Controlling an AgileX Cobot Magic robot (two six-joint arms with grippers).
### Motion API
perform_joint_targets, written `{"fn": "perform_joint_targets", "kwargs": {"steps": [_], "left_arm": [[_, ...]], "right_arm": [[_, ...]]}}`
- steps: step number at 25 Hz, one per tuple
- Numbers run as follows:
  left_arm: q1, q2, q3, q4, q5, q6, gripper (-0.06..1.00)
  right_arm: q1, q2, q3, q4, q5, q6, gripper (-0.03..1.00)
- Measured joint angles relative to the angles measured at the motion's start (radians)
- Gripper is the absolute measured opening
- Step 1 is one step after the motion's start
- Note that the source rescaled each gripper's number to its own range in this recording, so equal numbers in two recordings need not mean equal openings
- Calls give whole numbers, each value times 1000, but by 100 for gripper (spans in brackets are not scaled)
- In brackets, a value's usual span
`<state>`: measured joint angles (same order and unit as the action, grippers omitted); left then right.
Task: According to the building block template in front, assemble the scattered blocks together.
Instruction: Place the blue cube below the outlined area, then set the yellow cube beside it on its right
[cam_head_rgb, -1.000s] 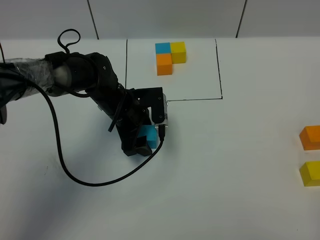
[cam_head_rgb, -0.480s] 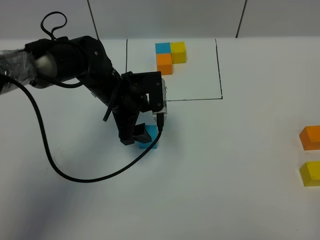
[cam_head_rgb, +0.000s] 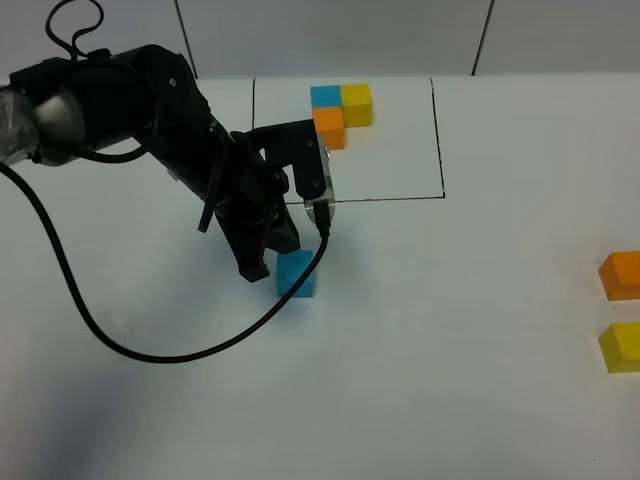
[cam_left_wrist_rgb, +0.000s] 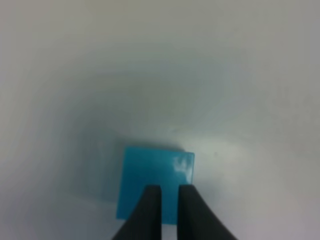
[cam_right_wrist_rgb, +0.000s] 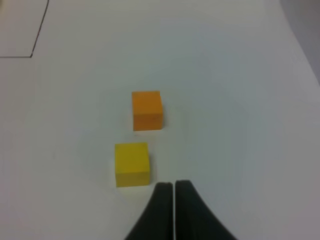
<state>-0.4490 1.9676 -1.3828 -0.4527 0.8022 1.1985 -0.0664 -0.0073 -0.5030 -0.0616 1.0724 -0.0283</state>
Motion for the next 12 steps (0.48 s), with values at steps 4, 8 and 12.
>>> {"fn": "perform_joint_targets", "kwargs": {"steps": [4,8,12], "left_arm": [[0,-12,0,-4,0,-311,1],[0,-21,0,-22,-6,-800,0],[-16,-22,0,7,-13,-1147,0]], "right_arm": [[0,0,0,0,0,0,1],[0,0,0,0,0,0,1],[0,0,0,0,0,0,1]]}}
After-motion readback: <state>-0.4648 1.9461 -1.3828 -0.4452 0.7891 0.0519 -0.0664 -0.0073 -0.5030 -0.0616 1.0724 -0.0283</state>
